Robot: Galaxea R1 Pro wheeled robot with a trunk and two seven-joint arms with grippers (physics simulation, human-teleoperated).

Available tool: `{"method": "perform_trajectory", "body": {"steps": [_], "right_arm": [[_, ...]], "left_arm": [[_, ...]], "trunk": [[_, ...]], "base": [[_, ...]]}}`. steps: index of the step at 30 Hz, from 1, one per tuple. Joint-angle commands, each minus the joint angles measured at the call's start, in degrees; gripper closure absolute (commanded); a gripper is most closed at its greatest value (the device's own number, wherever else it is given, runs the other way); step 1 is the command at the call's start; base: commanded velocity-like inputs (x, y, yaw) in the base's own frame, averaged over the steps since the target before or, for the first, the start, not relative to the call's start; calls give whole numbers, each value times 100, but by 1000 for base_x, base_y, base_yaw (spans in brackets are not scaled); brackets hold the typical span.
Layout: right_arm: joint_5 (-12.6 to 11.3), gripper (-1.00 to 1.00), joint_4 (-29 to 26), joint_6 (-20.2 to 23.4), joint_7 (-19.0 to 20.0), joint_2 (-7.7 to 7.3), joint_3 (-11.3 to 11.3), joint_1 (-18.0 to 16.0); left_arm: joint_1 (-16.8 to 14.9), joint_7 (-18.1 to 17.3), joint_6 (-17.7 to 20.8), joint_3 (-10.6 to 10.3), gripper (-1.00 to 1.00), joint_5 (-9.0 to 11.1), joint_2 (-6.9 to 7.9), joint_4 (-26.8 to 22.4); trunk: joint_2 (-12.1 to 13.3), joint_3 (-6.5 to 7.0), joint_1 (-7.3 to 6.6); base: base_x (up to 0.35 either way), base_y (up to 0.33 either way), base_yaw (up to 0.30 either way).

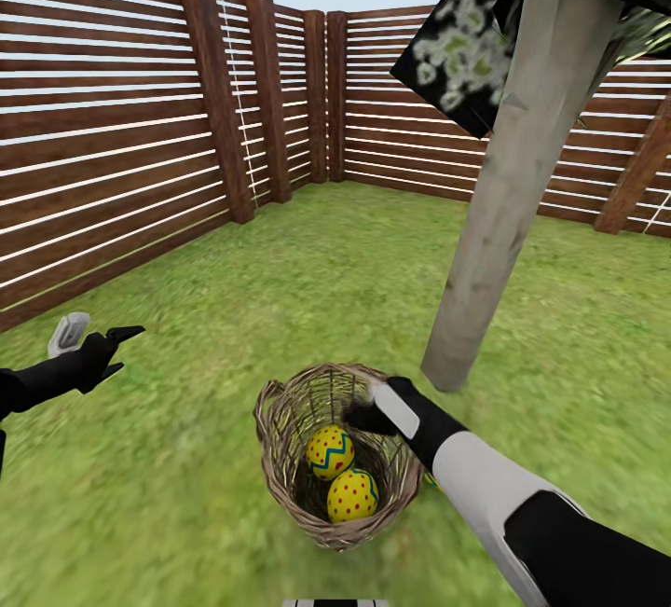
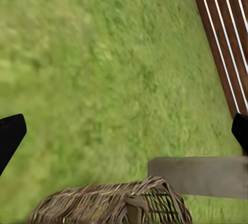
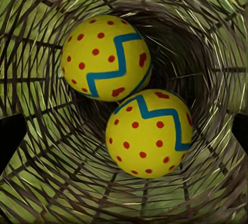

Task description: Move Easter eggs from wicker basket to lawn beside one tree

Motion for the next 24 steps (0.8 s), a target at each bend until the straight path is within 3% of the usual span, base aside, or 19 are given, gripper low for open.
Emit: {"method": "perform_trajectory", "body": {"steps": [1,12,15,17,20,24], "right_arm": [[-84,-100,58,6,-53,-4,40,-5],[-124,-100,210,16,-59,-8,40,-36],[-111,-100,164,15,-48,-12,42,-46],[-108,-100,146,6,-33,-13,41,-48],[-118,-100,138,5,-11,-12,42,-49],[-107,-100,124,8,-3,-12,42,-49]], "left_arm": [[-4,55,21,8,-100,62,-3,-6],[-4,39,21,14,-100,66,-25,-20],[-4,38,21,35,-100,88,-25,-10],[-4,39,21,86,-100,213,-25,-7],[-4,50,11,146,-100,598,-22,9],[-4,56,4,162,-100,762,-17,16]], "trunk": [[-2,-5,-1],[-16,-227,24],[-16,-227,24],[-16,-227,24],[-18,-271,30],[-22,-337,37]], "base": [[0,0,0],[0,0,0],[0,0,0],[0,0,0],[0,0,0],[0,0,0]]}}
